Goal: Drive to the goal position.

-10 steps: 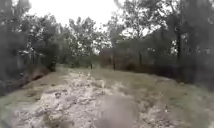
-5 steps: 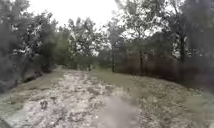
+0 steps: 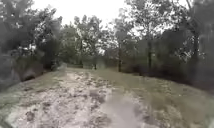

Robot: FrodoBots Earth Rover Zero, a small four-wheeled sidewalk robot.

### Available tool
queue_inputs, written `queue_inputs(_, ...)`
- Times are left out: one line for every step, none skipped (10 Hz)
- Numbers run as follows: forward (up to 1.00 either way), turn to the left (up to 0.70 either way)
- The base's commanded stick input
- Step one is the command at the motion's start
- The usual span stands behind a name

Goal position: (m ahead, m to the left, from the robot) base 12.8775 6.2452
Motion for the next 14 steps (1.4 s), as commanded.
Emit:
queue_inputs(0.7, 0.0)
queue_inputs(0.7, 0.0)
queue_inputs(0.7, 0.0)
queue_inputs(0.7, 0.14)
queue_inputs(0.7, 0.28)
queue_inputs(0.7, 0.35)
queue_inputs(0.7, 0.35)
queue_inputs(0.7, 0.35)
queue_inputs(0.7, 0.35)
queue_inputs(0.7, 0.35)
queue_inputs(0.7, 0.35)
queue_inputs(0.7, 0.35)
queue_inputs(0.7, 0.15)
queue_inputs(0.7, 0.0)
